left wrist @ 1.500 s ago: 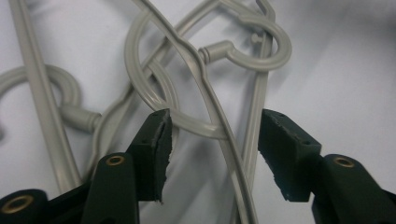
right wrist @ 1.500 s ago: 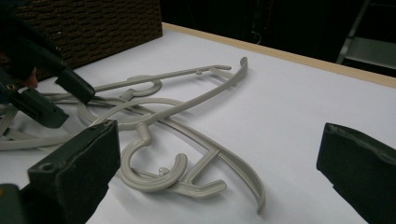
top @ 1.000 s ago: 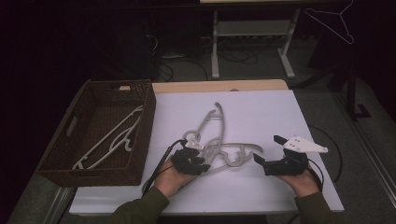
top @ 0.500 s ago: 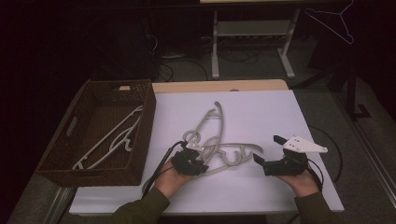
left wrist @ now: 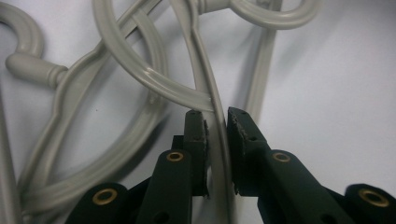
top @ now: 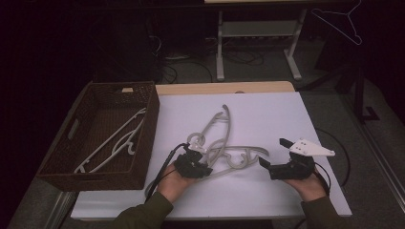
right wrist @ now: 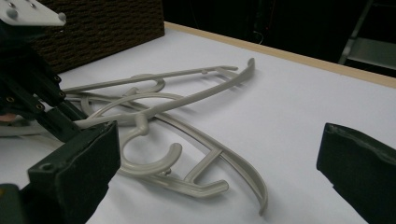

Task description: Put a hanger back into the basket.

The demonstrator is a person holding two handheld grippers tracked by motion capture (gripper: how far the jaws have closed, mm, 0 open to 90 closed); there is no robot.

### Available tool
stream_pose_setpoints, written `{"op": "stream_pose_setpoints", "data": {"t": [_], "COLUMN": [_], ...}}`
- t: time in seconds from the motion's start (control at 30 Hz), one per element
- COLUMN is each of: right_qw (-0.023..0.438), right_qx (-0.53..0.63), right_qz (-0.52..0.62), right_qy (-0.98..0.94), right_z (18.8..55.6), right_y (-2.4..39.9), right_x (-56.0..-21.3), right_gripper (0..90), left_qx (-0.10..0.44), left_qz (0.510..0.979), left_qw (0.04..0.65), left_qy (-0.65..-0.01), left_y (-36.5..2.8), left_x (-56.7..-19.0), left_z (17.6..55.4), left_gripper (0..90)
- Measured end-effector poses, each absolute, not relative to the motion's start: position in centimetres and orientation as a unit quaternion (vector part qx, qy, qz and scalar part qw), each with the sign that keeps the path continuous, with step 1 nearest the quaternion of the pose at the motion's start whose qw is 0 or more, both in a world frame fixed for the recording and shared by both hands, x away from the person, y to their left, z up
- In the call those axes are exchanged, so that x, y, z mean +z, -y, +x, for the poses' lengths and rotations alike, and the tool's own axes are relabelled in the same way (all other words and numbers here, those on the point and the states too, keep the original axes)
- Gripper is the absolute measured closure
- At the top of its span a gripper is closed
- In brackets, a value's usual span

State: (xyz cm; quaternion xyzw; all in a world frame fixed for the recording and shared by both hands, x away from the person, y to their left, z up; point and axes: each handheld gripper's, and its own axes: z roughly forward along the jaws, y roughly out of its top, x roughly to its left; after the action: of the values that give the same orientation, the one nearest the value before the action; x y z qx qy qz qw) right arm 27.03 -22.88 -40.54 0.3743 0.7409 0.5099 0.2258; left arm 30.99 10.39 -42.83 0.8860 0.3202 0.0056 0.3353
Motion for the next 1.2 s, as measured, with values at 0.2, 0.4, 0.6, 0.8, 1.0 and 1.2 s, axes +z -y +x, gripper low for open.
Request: {"op": "stream_pose_setpoints", "data": {"t": [0.2,0.4,0.6,0.8,1.0,1.2], "right_qw": [0.226,0.226,0.228,0.228,0.227,0.226], "right_qx": [0.51,0.513,0.515,0.514,0.514,0.516], "right_qz": [0.374,0.374,0.374,0.375,0.375,0.376], "right_qy": [-0.741,-0.739,-0.737,-0.737,-0.737,-0.736], "right_z": [27.0,27.0,27.0,27.0,27.0,27.0], "right_y": [22.9,22.9,23.1,23.1,23.0,23.1], "right_x": [-40.5,-40.5,-40.5,-40.5,-40.5,-40.5], "right_gripper": [0.0,0.0,0.0,0.0,0.0,0.0], "left_qx": [0.019,0.018,0.028,0.035,0.046,0.053], "left_qz": [0.886,0.883,0.878,0.875,0.872,0.872], "left_qw": [0.344,0.352,0.367,0.374,0.385,0.388], "left_qy": [-0.31,-0.312,-0.307,-0.305,-0.298,-0.294], "left_y": [-10.5,-10.6,-10.9,-11.0,-10.7,-10.9], "left_x": [-41.9,-40.8,-39.0,-37.5,-35.0,-32.9], "left_z": [30.8,30.6,30.7,30.9,31.6,32.2], "left_gripper": [81.6,81.7,82.0,82.2,82.3,82.4]}}
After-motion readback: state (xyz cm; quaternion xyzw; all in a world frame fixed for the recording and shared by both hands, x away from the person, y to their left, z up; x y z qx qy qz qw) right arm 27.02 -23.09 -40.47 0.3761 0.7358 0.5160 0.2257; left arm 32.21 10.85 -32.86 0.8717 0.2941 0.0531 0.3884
